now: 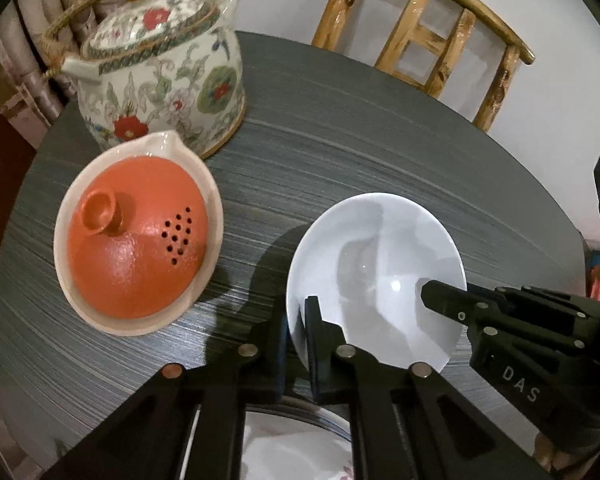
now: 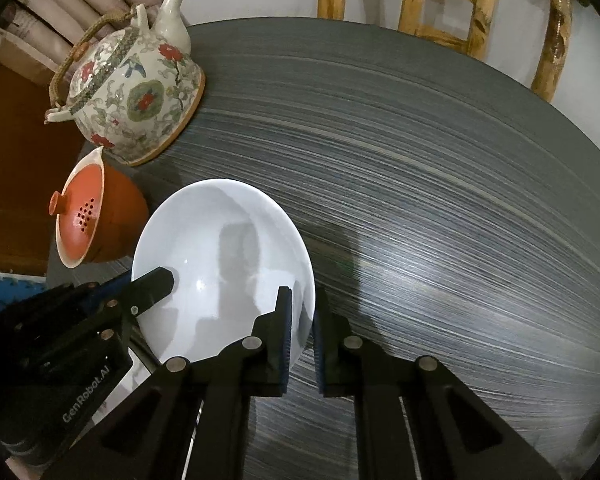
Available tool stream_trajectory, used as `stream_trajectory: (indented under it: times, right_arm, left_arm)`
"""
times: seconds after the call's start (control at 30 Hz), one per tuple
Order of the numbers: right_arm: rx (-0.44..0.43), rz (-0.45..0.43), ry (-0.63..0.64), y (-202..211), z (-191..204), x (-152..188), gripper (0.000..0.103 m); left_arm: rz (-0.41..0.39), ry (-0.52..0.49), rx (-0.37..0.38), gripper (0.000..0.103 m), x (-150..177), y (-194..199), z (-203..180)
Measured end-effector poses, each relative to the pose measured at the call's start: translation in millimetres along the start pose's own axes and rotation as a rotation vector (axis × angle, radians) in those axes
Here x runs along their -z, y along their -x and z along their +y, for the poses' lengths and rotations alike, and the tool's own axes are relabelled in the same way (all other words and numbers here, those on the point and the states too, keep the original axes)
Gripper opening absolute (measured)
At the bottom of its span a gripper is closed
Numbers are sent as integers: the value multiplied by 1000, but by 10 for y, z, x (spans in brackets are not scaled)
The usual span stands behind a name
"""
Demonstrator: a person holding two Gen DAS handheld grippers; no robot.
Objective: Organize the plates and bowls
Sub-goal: 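Lift the stacked white bowls with the right tool toward the rose plates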
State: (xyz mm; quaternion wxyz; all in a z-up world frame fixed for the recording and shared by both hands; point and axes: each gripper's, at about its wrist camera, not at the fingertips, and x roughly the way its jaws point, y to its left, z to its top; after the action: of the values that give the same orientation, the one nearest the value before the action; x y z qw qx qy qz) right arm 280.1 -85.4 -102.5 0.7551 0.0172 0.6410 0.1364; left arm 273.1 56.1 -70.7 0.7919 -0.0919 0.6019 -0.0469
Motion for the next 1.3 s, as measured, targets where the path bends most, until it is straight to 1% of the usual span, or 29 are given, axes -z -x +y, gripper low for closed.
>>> stream_trajectory:
  times: [0.37,0.57,0.73,1.03,1.13,1.3]
  right_arm:
    - [23,-12,-2,289,64,181,10]
    - [32,-29,-1,536,64,354,10]
    - [30,-38,-7,713,24,545,10]
    - [47,-62,3,1036,119,954,10]
    - [51,-68,1,1114,115,1084,10]
    - [51,-69,-19,1185,78,1323,10]
  left_arm:
    - [-10,-37,5,7,58,262,-183]
    - [-9,-55,29,7,164,475,-267]
    - [-15,-89,33,7,320,664,-351]
    - [-32,-134,27,8,638,957,-498]
    - [-34,-152,25,8,761,1022,-563]
    - [-14,-173,32,8,961,1043,-662]
